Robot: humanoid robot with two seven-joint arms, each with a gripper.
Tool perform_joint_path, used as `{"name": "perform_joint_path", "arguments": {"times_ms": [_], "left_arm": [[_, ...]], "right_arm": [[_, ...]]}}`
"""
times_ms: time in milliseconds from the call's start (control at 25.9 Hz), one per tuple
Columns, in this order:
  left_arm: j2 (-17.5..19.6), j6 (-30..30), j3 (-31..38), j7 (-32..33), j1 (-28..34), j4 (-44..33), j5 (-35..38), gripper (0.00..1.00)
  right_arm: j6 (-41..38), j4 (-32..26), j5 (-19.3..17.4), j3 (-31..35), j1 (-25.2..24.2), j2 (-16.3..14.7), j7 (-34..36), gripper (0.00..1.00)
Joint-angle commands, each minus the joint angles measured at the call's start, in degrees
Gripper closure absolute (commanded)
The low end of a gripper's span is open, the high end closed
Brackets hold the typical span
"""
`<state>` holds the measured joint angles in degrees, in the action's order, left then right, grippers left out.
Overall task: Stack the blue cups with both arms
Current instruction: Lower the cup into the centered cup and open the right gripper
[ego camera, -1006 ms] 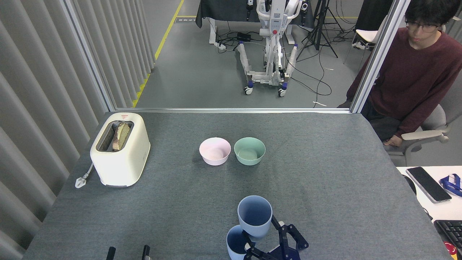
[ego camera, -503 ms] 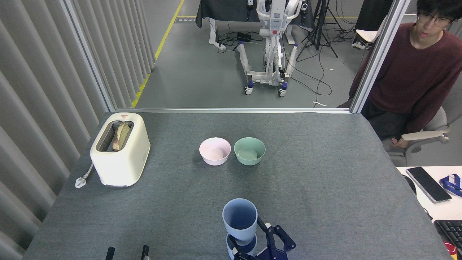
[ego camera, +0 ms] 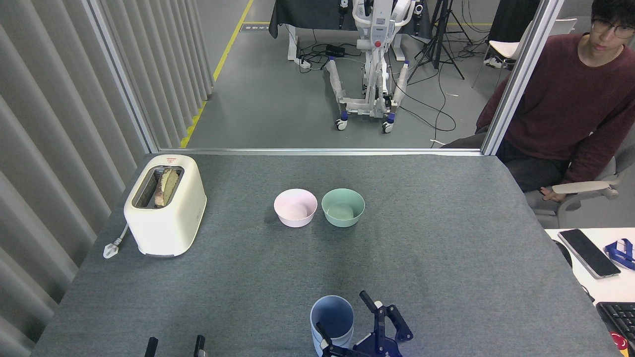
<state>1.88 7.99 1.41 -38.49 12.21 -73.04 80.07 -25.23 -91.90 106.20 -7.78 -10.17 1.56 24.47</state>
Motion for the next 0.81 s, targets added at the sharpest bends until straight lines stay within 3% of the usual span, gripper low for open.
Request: {"name": "perform_joint_path", "arguments": {"times_ms": [0,77,155,271,387,503,773], "left_arm": [[-0.13,0.01,0.0,-0.01,0.01,0.0,0.0,0.0],[-0.13,0.19,0.0,-0.01,0.01,-0.35,0.0,0.0],[-0.04,0.71,-0.09,-0.01,0.36,-1.05,-0.09,0.0],[0.31,1.33,-0.44,0.35,0.89,-1.23,-0.09,0.0],[0.49,2.56,-0.53,0.61,2.99,-3.34,-0.09,0.0],[0.49,4.41,-0.53,0.7,6.77,-6.94,0.09,0.0],[2.6,3.7,-0.7,0.87,11.78,-9.76,0.62,0.0]], "right_arm": [[2.64,-2.15,-5.73,5.05,1.64,0.29,0.58,0.0],[6.07,-1.71,-13.38,12.17,2.52,-0.41,-0.13,0.0],[6.69,-1.62,-16.81,18.86,1.12,-1.64,-0.21,0.0],[2.03,-0.39,-17.25,23.87,-8.73,-6.74,-0.04,0.0],[1.5,0.4,-17.34,24.83,-15.32,-7.27,0.84,0.0],[1.59,1.63,-18.13,24.83,-18.31,-8.15,2.33,0.0],[1.68,1.9,-19.98,25.1,-18.66,-8.24,4.8,0.0]]}}
